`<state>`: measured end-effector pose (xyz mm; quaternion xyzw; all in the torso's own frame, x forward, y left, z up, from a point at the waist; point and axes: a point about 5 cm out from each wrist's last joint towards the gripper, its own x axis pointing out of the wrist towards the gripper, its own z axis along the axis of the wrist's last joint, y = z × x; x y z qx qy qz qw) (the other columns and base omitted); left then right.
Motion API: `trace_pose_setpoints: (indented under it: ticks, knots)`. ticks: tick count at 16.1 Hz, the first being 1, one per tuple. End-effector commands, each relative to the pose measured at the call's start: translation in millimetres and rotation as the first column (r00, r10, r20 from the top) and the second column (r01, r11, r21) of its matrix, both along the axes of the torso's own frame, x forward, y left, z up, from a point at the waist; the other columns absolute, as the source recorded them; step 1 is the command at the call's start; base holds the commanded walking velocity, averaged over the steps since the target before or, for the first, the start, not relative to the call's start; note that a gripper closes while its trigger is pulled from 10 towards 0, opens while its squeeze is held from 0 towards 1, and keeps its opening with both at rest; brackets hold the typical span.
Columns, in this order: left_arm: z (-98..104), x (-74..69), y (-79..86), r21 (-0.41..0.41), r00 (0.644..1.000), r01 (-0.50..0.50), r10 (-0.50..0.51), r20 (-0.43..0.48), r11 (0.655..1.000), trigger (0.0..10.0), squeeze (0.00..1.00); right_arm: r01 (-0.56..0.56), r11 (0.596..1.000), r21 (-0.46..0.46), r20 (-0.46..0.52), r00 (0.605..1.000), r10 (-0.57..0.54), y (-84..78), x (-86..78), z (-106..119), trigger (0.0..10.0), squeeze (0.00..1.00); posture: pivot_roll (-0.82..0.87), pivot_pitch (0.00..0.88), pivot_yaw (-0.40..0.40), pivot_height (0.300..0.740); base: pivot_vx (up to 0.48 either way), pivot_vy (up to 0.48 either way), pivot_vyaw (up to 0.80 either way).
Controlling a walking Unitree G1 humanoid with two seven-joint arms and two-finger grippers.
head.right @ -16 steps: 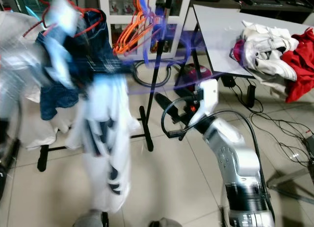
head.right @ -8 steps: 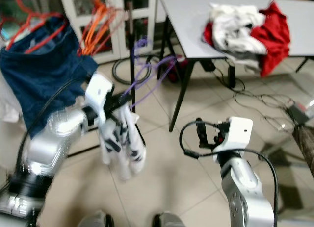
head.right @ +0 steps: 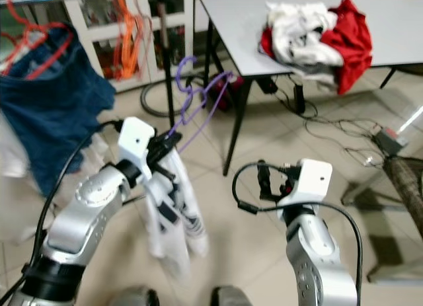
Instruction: Hang hanger
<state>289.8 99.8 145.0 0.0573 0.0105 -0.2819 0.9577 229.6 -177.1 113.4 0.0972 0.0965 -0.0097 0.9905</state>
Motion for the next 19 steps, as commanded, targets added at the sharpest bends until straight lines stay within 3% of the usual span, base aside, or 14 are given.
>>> trace_pose_setpoints:
  ticks: [1,4,6,10,12,18,19]
  knots:
    - [11,4.4,5.5,0.014,0.998,-0.011,0.01,0.054,1.0,10.0,0.0,-0.005,1.0,0.001,0.018,1.0,0.004,4.6,-1.1,6,10.0,0.0,-0.08,0.051,-0.01,0.74,0.0,0.48,-0.8]
    - [11,11.1,7.7,0.063,0.998,-0.025,0.022,0.052,0.998,10.0,0.0,0.048,0.999,0.003,0.013,0.999,-0.048,3.2,-6.1,7,10.0,0.0,-0.1,0.047,0.008,0.74,0.0,-0.284,-0.53]
    - [13,12.2,3.7,0.038,0.999,-0.015,0.014,0.045,0.999,10.0,0.0,0.059,0.998,0.007,0.017,0.998,-0.059,4.4,-6.5,9,10.0,0.0,-0.1,0.048,0.013,0.74,0.0,-0.48,0.0]
    - [13,12.8,0.4,0.025,0.999,0.001,-0.002,0.04,1.0,10.0,0.0,0.034,0.999,-0.02,0.029,0.999,-0.033,9.6,-4.1,14,10.0,0.0,-0.1,0.044,0.007,0.74,0.0,-0.48,-0.8]
    - [13,12.8,0.8,-0.045,1.0,-0.004,0.004,-0.001,0.999,10.0,0.0,0.033,0.999,-0.02,0.025,0.999,-0.033,9.1,-3.2,14,10.0,0.0,-0.1,0.041,0.001,0.74,0.0,0.48,-0.8]
    - [14,14.9,1.5,-0.027,1.0,0.002,-0.002,0.015,1.0,10.0,0.0,0.031,0.999,-0.024,0.016,0.999,-0.031,10.5,-2.4,15,10.0,0.0,-0.1,0.04,0.006,0.74,0.0,0.479,-0.8]
    - [13,16.6,3.7,0.006,1.0,-0.025,0.024,0.018,1.0,10.0,0.0,0.03,0.999,-0.024,0.015,0.999,-0.03,11.6,-1.3,16,10.0,0.0,-0.1,0.039,0.004,0.74,0.0,0.0,-0.8]
